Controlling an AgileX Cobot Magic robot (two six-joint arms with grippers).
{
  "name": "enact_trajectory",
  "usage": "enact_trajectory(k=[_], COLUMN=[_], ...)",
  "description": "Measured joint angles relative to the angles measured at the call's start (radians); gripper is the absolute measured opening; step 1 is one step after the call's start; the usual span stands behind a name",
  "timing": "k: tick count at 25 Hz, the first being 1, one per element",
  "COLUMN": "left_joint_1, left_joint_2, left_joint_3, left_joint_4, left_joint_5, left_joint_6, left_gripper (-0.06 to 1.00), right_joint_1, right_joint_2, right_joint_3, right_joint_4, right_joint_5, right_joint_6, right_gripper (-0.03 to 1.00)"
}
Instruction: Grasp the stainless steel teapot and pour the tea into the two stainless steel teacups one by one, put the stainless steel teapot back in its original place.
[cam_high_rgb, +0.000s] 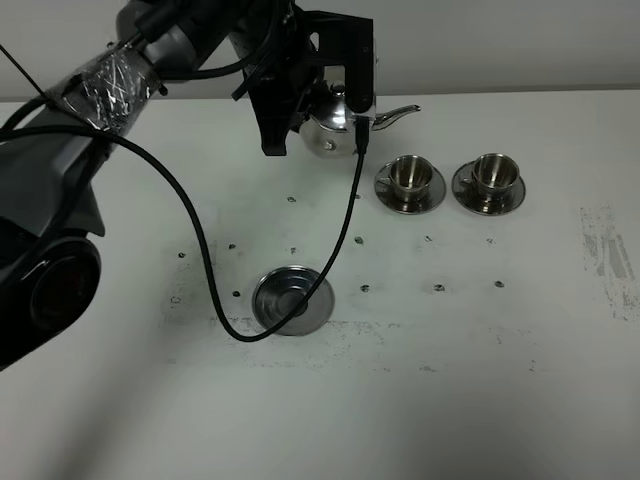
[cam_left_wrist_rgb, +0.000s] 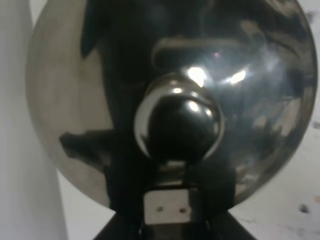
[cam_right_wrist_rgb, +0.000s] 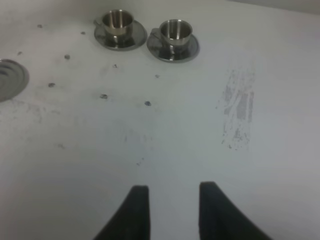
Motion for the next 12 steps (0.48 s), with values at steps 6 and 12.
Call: enact_trajectory(k=[6, 12], left_joint_1=[0.000, 0.001], left_joint_2=[0.086, 0.123], left_joint_3=[-0.100, -0.115], left_joint_4=[0.000, 0.000], left_joint_5=[-0.002, -0.058], left_joint_6=[0.026, 0.051], left_gripper=[0.18, 0.18], right_joint_1=[0.000, 0.000], right_joint_2=[0.000, 0.000], right_joint_3=[0.000, 0.000], right_joint_4=[0.000, 0.000], right_joint_5=[0.000, 0.000], right_joint_6=[0.000, 0.000], right_gripper=[0.23, 0.23])
